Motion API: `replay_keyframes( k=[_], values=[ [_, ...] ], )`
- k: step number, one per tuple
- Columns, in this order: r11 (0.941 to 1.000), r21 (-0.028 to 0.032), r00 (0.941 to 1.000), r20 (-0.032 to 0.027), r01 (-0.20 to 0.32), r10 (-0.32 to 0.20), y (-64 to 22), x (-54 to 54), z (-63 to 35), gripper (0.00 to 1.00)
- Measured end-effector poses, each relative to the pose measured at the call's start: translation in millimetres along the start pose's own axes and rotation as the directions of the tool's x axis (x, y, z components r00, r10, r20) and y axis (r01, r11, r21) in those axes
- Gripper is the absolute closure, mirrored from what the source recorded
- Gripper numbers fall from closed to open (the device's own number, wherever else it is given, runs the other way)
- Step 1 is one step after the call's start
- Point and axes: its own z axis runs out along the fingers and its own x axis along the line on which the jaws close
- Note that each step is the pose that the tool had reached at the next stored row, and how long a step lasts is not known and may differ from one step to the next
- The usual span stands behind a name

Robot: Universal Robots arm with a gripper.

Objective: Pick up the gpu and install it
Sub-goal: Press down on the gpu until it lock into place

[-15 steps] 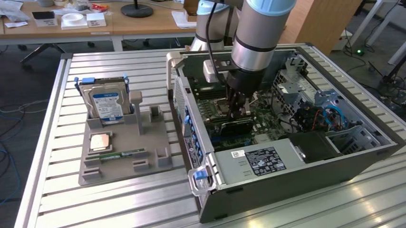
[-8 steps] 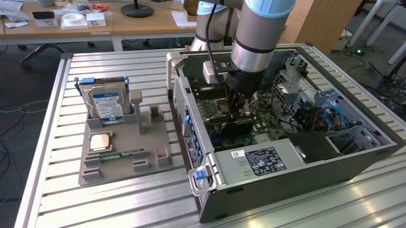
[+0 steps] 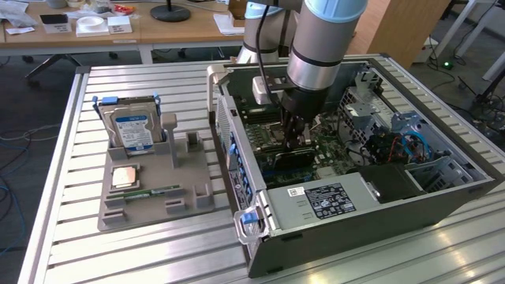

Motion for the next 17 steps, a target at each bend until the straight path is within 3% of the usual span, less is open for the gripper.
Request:
replay_keyframes(
  k=[17],
  values=[
    [1.0,-0.0003,1.0,-0.0003,0.0,0.0,2.1,0.6,4.2,0.89]
  ],
)
